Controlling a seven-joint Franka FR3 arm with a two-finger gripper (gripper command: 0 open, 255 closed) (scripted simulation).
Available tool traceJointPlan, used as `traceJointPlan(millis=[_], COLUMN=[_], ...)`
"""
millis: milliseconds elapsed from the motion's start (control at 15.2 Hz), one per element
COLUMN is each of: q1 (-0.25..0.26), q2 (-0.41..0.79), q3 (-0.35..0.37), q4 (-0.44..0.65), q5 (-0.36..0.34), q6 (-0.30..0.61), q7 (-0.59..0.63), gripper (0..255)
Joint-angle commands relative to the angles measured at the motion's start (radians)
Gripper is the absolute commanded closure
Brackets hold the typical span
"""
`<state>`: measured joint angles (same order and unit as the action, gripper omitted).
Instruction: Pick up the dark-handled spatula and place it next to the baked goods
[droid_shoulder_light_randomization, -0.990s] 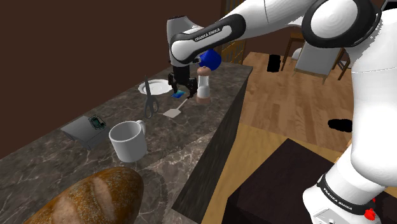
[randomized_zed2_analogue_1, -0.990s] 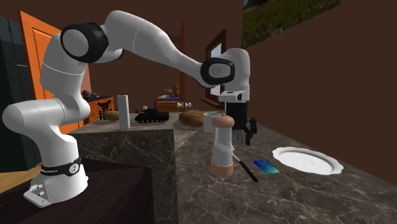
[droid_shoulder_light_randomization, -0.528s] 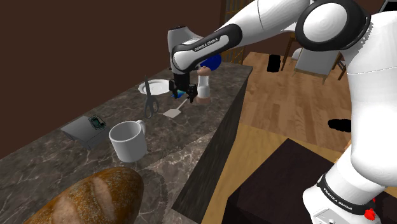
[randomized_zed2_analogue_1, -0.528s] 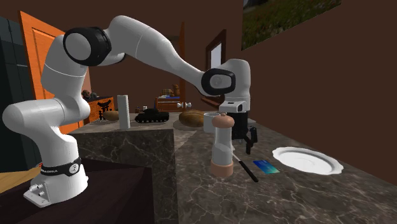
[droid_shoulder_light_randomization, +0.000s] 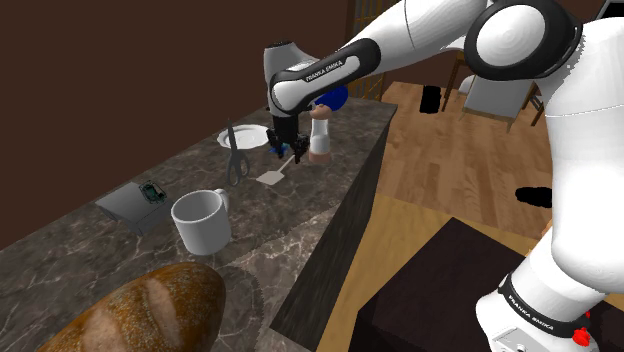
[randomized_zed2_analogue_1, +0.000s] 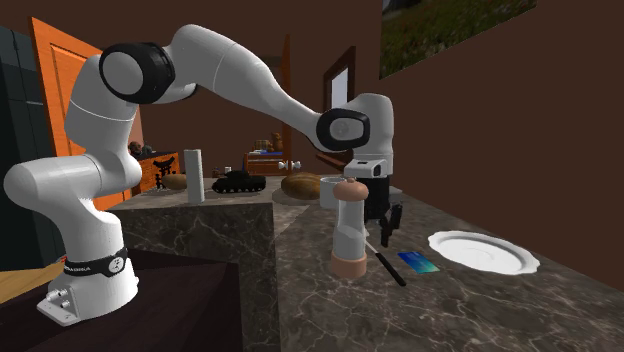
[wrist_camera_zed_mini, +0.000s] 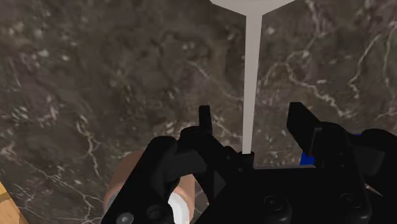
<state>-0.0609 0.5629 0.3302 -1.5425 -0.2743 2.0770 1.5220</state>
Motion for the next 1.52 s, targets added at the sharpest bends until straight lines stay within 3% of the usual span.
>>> traceJointPlan(millis=[0, 528, 1452], q1=[0.0, 0.0, -0.002], q2=[0.0, 0.0, -0.06], q3=[0.0, 0.0, 0.016], q4=[0.0, 0.0, 0.098], q5=[0.0, 0.0, 0.029], q6=[0.0, 0.0, -0.154], q7=[0.0, 0.0, -0.027], gripper=[255, 255, 255])
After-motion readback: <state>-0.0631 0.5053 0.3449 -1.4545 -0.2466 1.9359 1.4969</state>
